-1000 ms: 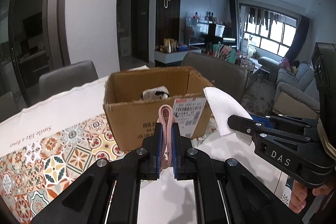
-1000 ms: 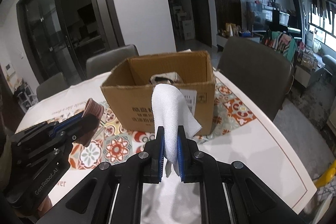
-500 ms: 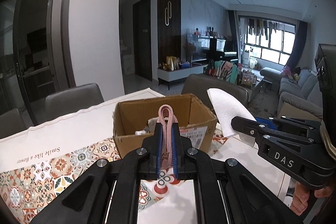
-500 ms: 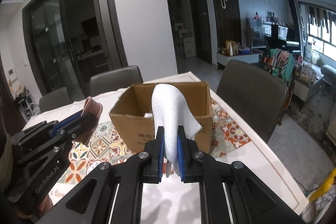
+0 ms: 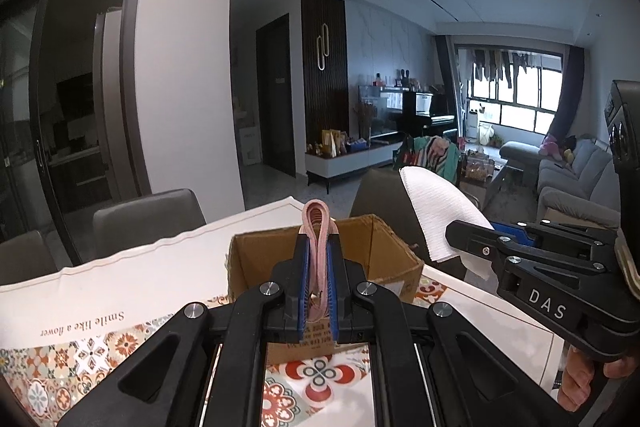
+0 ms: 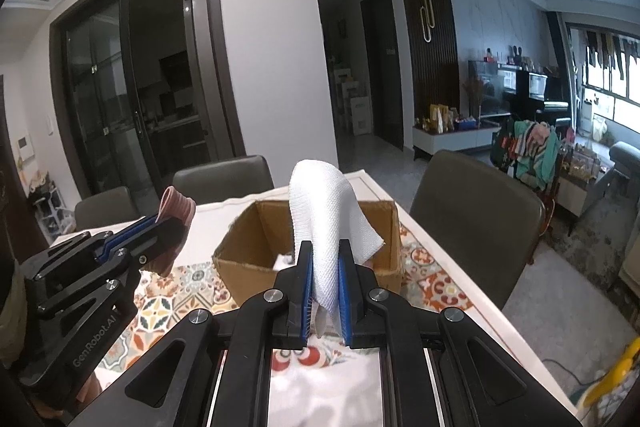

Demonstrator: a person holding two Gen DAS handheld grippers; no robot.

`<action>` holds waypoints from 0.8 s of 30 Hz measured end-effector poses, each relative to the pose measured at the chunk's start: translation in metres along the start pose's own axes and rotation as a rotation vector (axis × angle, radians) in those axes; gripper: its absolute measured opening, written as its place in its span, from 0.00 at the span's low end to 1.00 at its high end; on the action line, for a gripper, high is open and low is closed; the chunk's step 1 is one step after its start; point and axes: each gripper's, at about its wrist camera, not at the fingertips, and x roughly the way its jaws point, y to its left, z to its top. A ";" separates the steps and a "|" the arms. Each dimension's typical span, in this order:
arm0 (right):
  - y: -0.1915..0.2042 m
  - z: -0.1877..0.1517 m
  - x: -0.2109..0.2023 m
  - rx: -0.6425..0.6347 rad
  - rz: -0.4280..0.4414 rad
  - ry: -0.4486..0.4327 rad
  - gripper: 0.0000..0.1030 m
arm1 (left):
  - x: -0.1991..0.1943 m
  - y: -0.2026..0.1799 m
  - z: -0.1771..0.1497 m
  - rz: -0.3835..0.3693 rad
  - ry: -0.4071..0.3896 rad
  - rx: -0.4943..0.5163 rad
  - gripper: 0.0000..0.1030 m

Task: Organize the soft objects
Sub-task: 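Lift the cloth and hair ties with both tools and carry them over the box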

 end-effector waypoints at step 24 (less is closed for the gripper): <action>-0.003 0.024 0.071 -0.025 -0.017 0.031 0.12 | 0.069 0.022 0.009 0.018 0.025 0.015 0.10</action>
